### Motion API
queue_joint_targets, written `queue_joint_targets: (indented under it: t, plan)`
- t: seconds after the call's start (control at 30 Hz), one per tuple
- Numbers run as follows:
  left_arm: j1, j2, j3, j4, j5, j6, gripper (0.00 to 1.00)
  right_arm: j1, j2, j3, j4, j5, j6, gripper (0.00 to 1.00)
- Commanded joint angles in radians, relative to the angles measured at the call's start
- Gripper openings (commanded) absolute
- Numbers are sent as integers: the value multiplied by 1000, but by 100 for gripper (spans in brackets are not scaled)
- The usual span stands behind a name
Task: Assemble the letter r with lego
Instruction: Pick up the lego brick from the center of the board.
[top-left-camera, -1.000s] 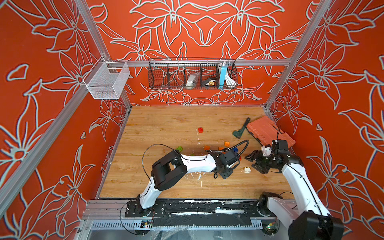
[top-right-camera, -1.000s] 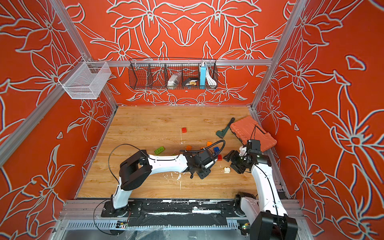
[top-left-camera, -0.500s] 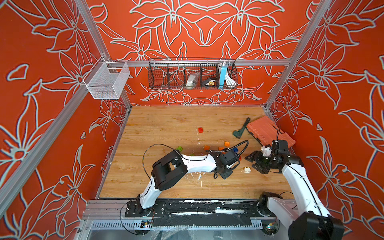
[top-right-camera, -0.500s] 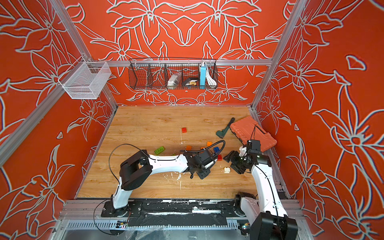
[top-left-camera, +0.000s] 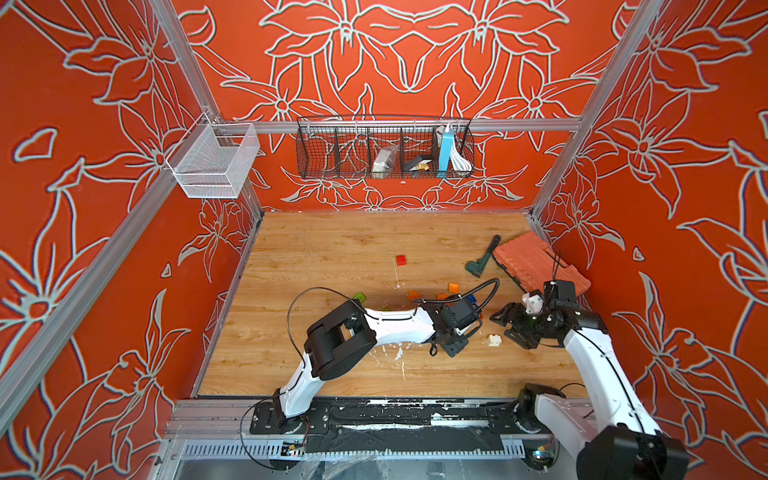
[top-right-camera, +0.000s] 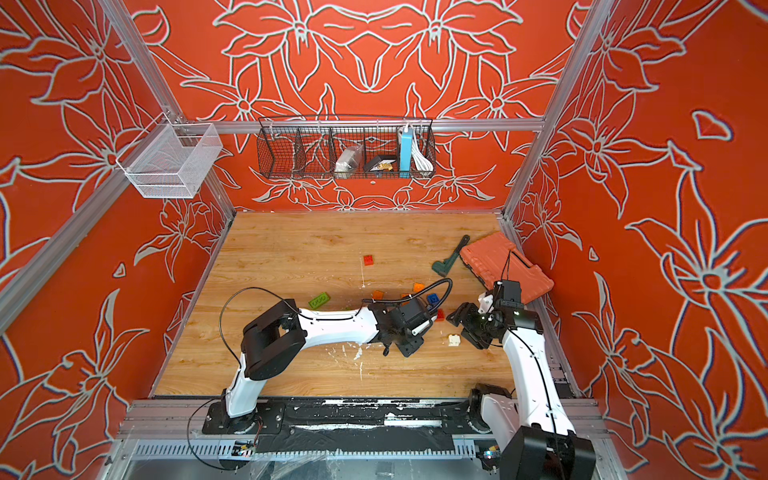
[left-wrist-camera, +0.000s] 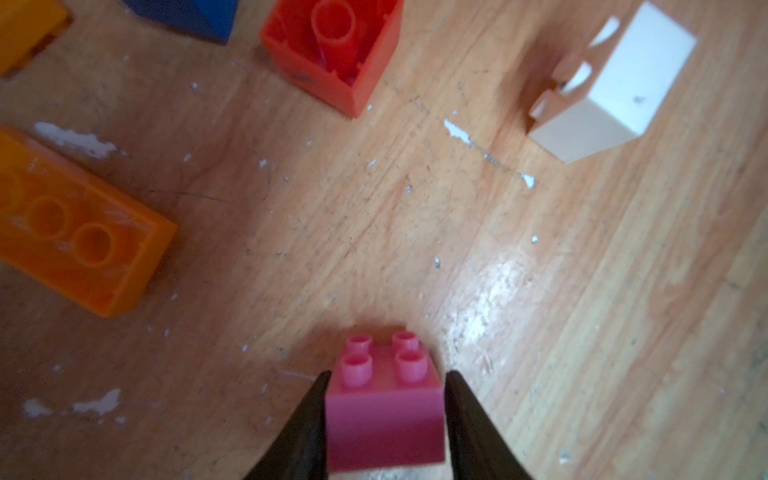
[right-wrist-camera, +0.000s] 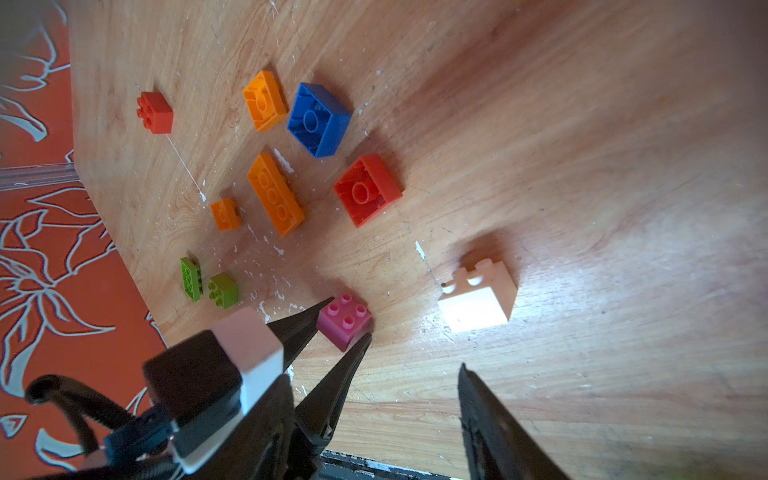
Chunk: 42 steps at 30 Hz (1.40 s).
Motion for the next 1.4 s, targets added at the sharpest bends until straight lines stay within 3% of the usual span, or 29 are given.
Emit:
queue_joint_targets:
  t: [0.0, 0.5, 0.73, 0.9, 1.0, 1.1, 1.37]
  plan:
    - [6, 26, 20, -22, 7, 7, 41, -7, -11, 15, -30, 20, -18, 65]
    - [5, -33, -3, -31, 6, 8, 19, -6, -24, 19, -35, 30, -49, 65]
    - [16, -331, -75, -32, -87, 14, 0, 21, -65, 47, 72, -184, -107, 64]
    - [60, -610, -213, 56, -115, 19, 0, 216, -80, 123, 159, -170, -49, 64]
    - [88, -806, -365, 207, 20, 139, 0, 337, -97, 162, 252, -159, 13, 64]
    - [98, -978, -509, 339, 61, 284, 0, 422, -112, 225, 299, -149, 20, 64]
    - [103, -1281, -678, 332, 189, 677, 0, 625, -78, 433, 239, -89, -3, 65]
